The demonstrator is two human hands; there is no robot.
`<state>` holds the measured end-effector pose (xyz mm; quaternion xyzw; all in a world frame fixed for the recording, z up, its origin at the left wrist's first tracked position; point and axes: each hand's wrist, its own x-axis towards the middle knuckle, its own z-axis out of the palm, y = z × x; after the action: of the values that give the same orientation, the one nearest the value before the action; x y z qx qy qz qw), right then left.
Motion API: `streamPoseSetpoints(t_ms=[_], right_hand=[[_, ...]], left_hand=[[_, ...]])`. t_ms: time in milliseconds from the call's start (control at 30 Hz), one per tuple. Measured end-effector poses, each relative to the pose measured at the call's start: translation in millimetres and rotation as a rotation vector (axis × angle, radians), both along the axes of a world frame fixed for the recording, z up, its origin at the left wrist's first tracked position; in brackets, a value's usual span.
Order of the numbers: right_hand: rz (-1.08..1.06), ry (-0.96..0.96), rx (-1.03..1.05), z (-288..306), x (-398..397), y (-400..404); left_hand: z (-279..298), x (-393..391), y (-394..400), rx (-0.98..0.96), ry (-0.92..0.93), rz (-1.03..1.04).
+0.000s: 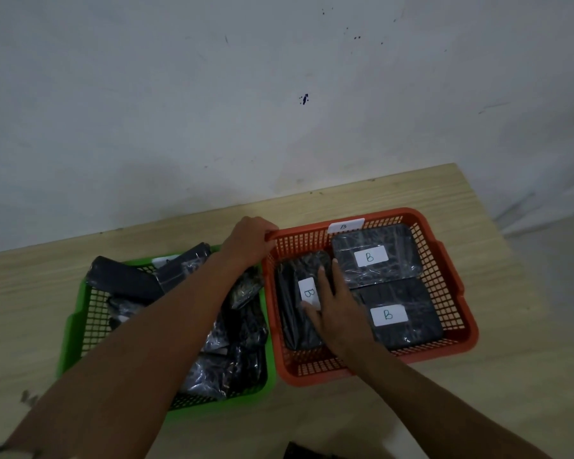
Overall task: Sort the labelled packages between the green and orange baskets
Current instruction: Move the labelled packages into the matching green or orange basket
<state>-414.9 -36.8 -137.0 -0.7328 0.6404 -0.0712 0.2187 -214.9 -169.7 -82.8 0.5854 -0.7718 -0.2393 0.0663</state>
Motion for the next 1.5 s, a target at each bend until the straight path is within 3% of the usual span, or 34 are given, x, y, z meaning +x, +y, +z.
streamPoseSetpoints(t_ms=[133, 767, 900, 1067, 1200, 1500], right_hand=[[0.040, 0.129, 0.026, -7, 3, 3], [0.001, 0.255, -0.034, 3, 1, -1], [-0.039, 0.106, 0.038, 6, 2, -2], [-0.095, -0.243, -0.227, 32, 25, -7], [-0.135, -0.637, 0.068, 62, 65, -19], [-0.245, -0.745, 0.207, 80, 83, -40]], left_hand=[[-1, 2, 3, -0.011, 0.044, -0.001], [27, 38, 53, -0.168, 0.205, 0.115], [32, 45, 73, -0.207, 0.167, 0.097], [37, 52, 91, -0.242, 0.190, 0.106], [38, 58, 103, -0.295, 0.162, 0.119], [34, 59, 139, -0.340, 0.165, 0.097]])
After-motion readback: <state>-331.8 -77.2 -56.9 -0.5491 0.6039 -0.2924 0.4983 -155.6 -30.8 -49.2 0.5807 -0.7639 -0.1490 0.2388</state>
